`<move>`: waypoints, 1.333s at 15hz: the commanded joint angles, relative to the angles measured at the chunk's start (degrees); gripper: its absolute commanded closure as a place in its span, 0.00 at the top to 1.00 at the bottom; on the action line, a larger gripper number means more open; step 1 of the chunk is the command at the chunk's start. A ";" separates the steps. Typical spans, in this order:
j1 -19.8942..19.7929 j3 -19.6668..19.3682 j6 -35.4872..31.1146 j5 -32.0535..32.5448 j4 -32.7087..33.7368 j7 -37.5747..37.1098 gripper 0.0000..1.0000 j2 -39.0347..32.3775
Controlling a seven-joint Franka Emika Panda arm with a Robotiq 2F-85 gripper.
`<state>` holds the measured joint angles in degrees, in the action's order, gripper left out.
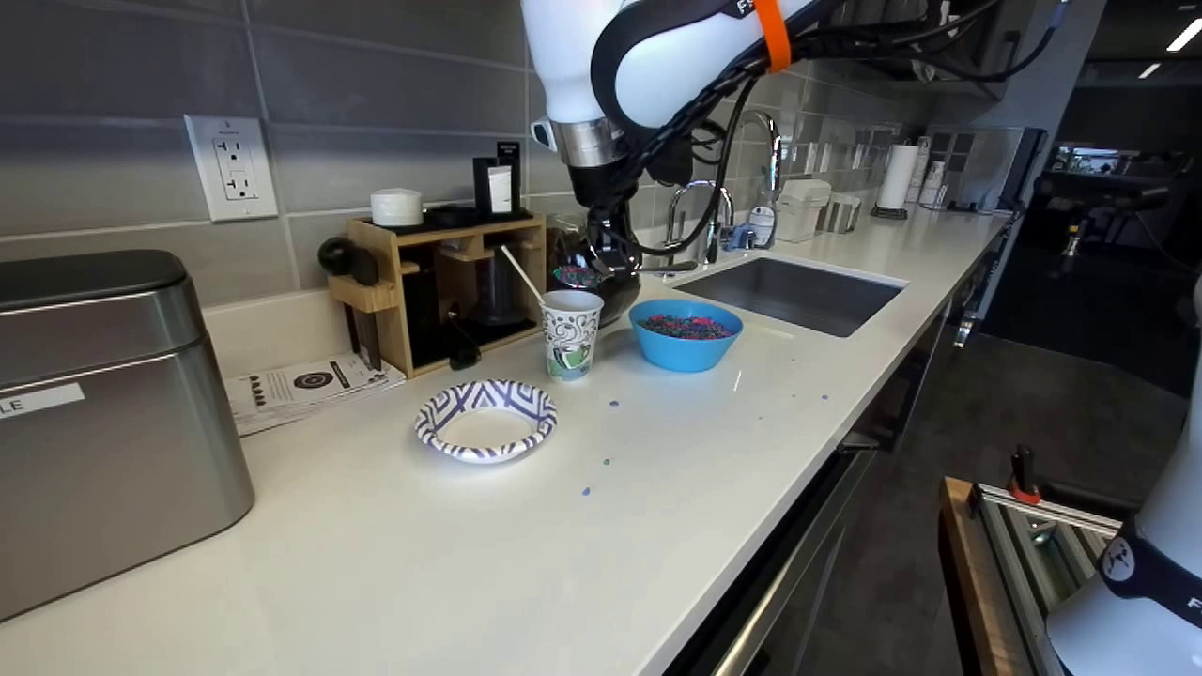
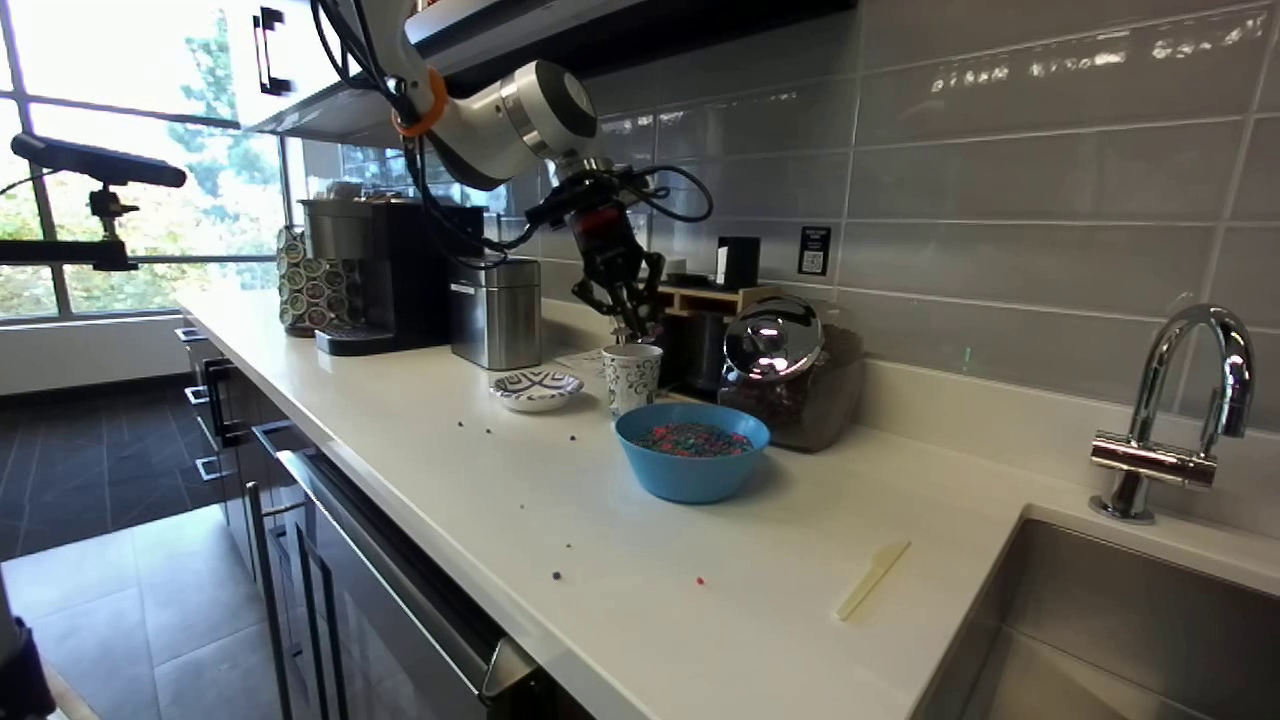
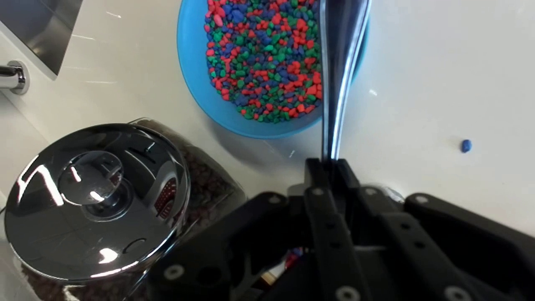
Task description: Use the silver spoon to place some cereal from the blue bowl into the coffee cup.
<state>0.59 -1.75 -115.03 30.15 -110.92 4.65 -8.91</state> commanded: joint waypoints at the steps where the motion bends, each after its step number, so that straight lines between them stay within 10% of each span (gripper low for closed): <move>1: 0.71 0.18 -2.21 3.80 -3.49 -3.52 0.01 2.20; 20: 1.79 1.73 -7.11 19.51 -9.75 -16.81 0.01 4.68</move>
<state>2.16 -0.12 -120.23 45.82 -117.81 -8.66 -6.23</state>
